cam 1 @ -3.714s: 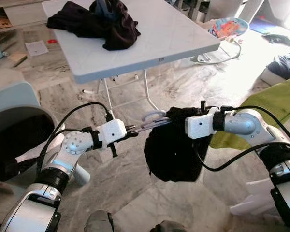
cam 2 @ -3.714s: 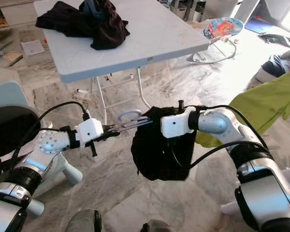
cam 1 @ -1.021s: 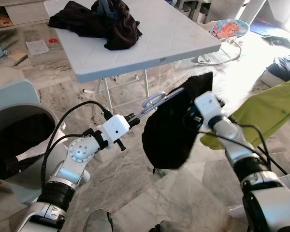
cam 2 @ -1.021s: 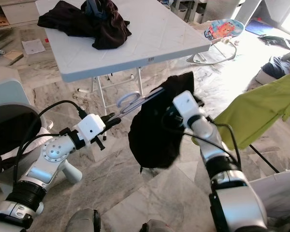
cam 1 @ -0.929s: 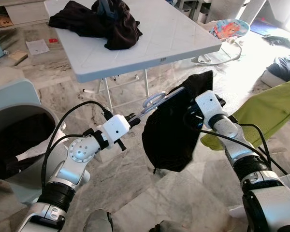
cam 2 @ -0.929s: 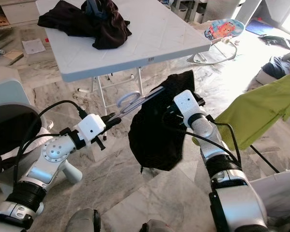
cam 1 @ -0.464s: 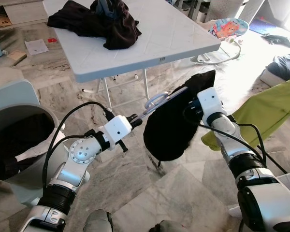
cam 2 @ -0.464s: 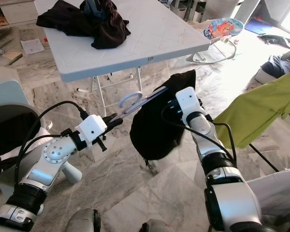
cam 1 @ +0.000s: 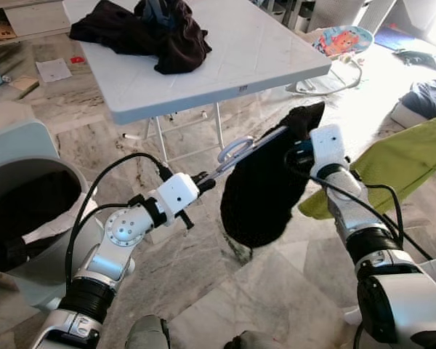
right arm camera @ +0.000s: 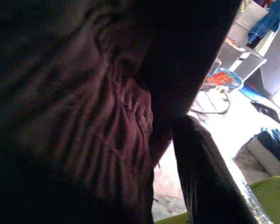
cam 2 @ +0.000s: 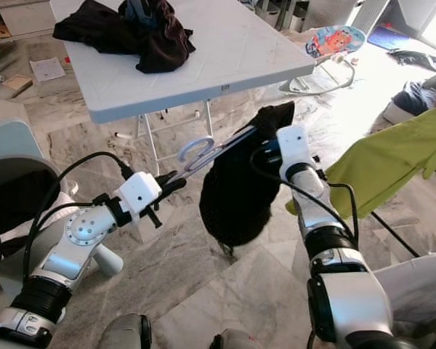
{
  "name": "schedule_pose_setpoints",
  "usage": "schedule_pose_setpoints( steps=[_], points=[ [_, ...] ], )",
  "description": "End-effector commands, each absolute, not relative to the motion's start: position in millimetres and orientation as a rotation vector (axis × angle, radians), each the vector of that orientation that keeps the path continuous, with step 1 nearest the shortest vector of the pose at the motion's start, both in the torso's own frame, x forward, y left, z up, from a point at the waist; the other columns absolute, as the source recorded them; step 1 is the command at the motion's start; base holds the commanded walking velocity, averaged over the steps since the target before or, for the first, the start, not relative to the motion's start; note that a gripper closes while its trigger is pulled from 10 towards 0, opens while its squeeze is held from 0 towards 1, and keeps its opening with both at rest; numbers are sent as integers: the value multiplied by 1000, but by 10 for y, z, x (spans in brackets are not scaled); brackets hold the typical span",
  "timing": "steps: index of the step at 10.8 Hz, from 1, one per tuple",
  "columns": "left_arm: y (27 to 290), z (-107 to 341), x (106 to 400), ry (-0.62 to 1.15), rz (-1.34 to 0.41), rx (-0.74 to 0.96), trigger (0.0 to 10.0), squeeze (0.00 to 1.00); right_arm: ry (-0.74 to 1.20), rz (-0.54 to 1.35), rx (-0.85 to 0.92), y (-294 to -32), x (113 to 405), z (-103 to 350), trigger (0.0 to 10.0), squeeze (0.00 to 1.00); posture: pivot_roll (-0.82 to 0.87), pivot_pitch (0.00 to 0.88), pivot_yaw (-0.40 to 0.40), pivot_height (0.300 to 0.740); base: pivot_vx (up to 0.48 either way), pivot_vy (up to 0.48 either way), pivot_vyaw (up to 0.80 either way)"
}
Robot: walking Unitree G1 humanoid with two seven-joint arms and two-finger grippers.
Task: Hang hanger
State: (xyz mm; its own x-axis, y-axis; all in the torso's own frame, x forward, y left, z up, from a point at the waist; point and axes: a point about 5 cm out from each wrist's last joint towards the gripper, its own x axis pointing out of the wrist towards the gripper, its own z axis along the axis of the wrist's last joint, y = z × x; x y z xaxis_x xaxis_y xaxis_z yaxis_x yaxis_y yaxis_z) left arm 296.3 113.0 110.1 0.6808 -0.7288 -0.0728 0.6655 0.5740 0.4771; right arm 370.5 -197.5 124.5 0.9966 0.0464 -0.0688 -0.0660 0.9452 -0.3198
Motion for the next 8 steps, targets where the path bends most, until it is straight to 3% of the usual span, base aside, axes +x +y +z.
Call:
schedule_pose_setpoints(
  steps=[1,8],
  points=[
    [1082,1172,2952,-172,-838,500,0,0,42,32,-296,-2005,3734,1310,0,0,-49,46,-114,740,0,0,0],
    [1101,1143,2960,-159,-834,507,0,0,-85,-30,-258,-2073,3807,1604,0,0,-48,35,-119,740,0,0,0]
  ],
)
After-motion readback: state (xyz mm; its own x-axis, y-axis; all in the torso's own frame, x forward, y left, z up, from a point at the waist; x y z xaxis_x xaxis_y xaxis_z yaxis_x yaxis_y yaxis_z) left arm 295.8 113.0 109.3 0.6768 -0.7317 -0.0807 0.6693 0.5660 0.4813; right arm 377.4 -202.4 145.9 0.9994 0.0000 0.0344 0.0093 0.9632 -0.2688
